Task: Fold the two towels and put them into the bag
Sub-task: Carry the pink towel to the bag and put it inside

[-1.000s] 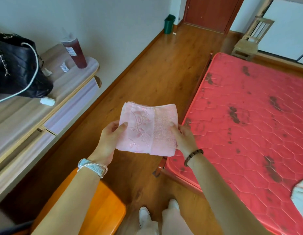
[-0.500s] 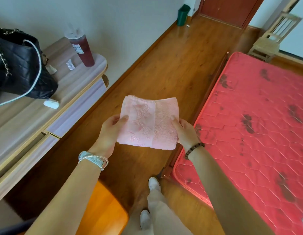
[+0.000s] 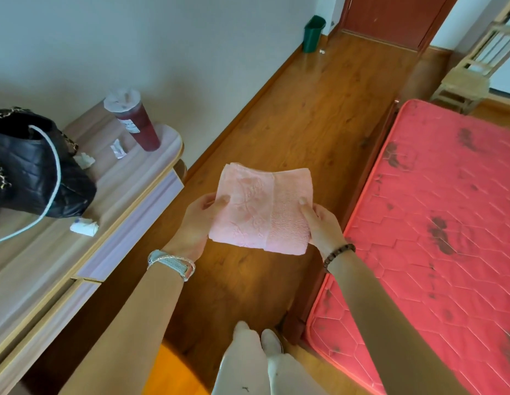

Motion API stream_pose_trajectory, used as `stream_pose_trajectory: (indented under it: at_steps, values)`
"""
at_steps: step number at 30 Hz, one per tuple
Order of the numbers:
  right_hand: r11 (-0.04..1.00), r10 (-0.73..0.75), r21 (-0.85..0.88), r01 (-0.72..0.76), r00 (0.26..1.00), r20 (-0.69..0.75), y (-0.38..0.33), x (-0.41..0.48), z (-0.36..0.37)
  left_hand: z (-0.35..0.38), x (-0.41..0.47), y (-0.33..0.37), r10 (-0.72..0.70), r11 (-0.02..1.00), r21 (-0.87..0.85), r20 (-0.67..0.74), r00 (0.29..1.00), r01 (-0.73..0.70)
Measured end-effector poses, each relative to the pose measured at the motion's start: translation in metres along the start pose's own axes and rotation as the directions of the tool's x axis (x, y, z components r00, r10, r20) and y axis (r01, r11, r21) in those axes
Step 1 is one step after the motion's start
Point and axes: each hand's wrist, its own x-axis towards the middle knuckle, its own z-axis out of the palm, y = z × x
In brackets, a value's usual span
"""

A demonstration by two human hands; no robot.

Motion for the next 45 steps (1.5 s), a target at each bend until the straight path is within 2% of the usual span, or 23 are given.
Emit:
stream_pose_trajectory:
  at_steps: [6,9,16,23,33,41,45]
  values:
    - [0.998,0.030,0.057,-0.029,0.999,-0.023,-0.028,0.044,0.003,0.001,0.066,0.026,-0.021,0.999,0.032,0.089,0.996,0.018]
    - [0.997,0.021,0.072,-0.016,0.997,-0.075,-0.044,0.070,0.007,0.002,0.106,0.042,-0.024,0.998,0.063,0.130,0.991,0.016]
    - [0.986,0.102,0.151,-0.076,0.980,-0.171,-0.075,0.129,0.022,0.005,0.192,0.084,-0.039,0.991,0.134,0.186,0.982,0.014]
    - [0.970,0.142,0.235,-0.069,0.939,-0.312,-0.094,0.171,0.006,0.036,0.256,0.121,-0.050,0.978,0.211,0.269,0.962,-0.008]
    - [0.958,0.139,0.286,-0.016,0.899,-0.415,-0.120,0.247,-0.058,0.118,0.328,0.183,-0.004,0.954,0.284,0.338,0.941,-0.098]
    - [0.950,0.117,0.312,0.018,0.905,-0.408,-0.157,0.329,-0.144,0.205,0.386,0.239,0.029,0.967,0.230,0.332,0.943,-0.110]
    - [0.958,0.061,0.280,0.063,0.908,-0.413,-0.183,0.362,-0.188,0.244,0.412,0.269,0.088,0.968,0.198,0.319,0.944,-0.157]
